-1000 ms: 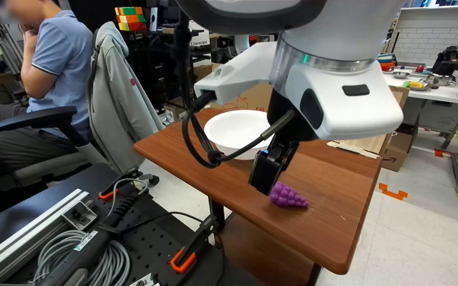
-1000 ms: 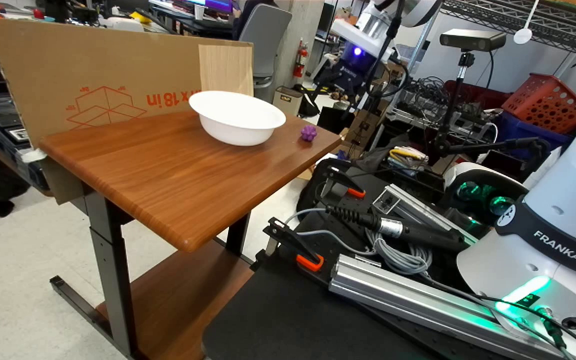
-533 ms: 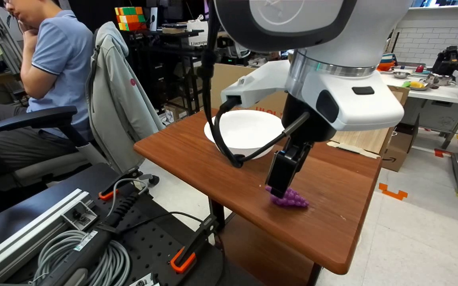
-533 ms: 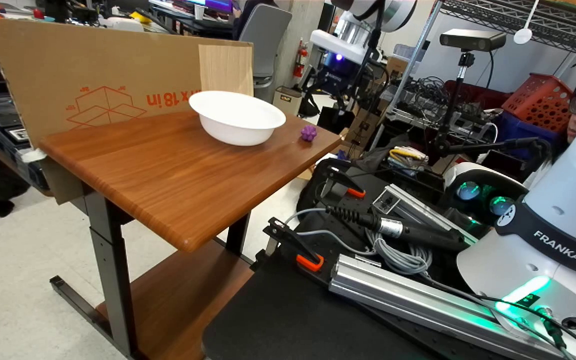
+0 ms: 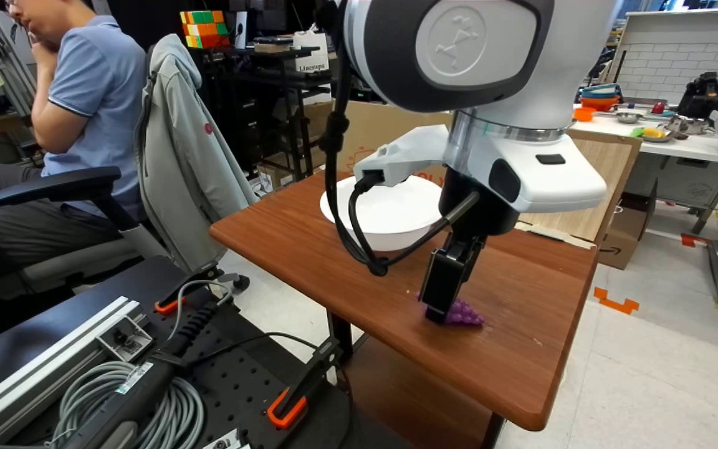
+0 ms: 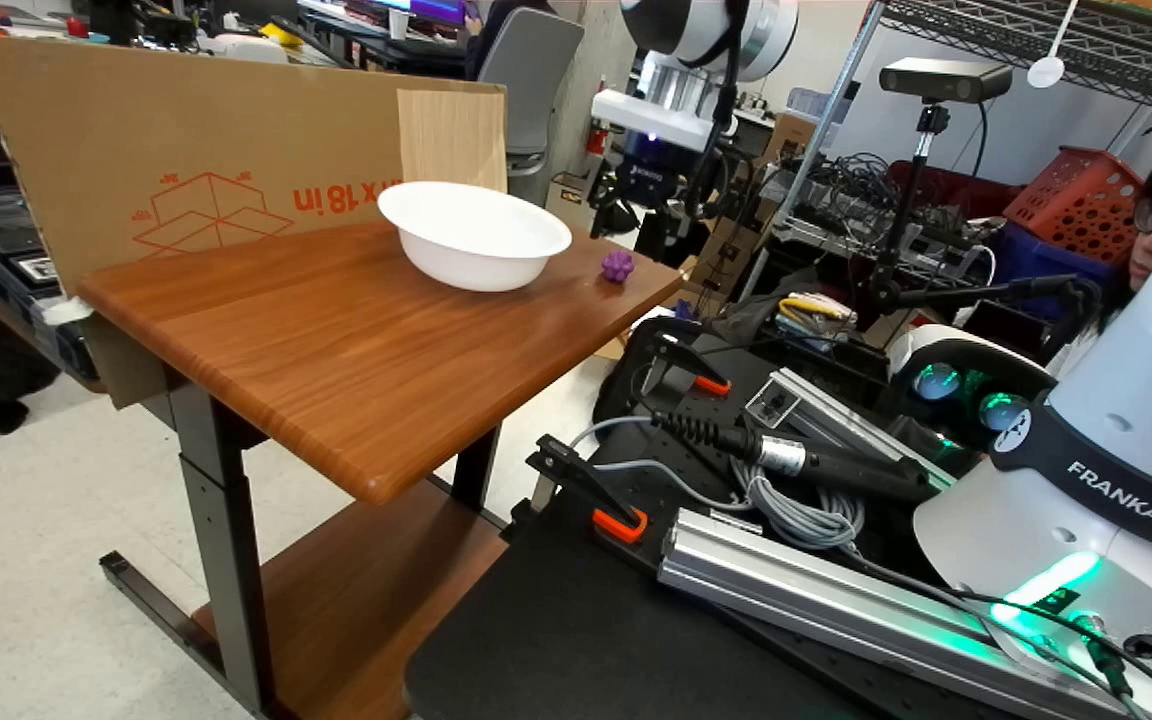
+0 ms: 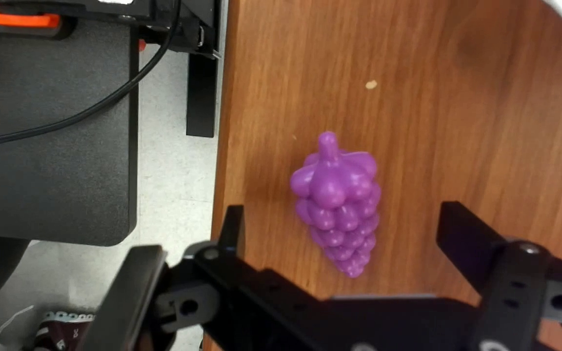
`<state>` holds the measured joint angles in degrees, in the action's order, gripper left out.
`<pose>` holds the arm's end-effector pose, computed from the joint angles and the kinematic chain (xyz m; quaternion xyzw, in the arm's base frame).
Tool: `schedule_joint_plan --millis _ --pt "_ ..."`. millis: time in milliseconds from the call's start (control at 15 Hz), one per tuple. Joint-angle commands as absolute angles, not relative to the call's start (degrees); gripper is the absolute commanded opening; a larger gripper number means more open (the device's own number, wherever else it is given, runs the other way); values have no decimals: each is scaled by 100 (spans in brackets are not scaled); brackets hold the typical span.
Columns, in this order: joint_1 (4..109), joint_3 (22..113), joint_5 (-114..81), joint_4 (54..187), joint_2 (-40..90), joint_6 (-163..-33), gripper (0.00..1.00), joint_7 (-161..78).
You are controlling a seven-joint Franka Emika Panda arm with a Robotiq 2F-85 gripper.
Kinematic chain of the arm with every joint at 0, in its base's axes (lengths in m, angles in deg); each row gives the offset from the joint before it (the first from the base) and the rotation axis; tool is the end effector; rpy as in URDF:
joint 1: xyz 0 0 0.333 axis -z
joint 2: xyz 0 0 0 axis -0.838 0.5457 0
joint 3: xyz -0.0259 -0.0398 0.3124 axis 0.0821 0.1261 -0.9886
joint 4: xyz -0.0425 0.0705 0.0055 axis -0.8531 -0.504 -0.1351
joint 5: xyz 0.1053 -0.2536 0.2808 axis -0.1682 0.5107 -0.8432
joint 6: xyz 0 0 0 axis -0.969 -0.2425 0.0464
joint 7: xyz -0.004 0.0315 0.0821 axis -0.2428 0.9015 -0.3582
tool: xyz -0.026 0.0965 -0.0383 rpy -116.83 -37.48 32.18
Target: Get the purple raspberry toy from the table and place it in the white bowl
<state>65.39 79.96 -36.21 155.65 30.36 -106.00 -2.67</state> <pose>0.4856 -0.2270 0.1982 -0.7573 0.6506 0.0518 0.0225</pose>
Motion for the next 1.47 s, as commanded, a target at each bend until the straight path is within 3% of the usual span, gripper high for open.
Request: schedule_joint_plan --millis 0,67,133,267,600,1400 --pt "6371 8052 -3247 15352 3323 -10618 100 89" --pt "6371 8043 -3233 15325 3362 -10594 100 129" --pt "6349 8057 -3186 15306 3404 -10592 75 192" --pt "6330 8070 -3150 15286 3452 -10594 68 274" --pt "6346 8064 -3141 15273 3476 -10627 27 393" --pt "5390 7747 -1670 15715 1554 -11646 23 640"
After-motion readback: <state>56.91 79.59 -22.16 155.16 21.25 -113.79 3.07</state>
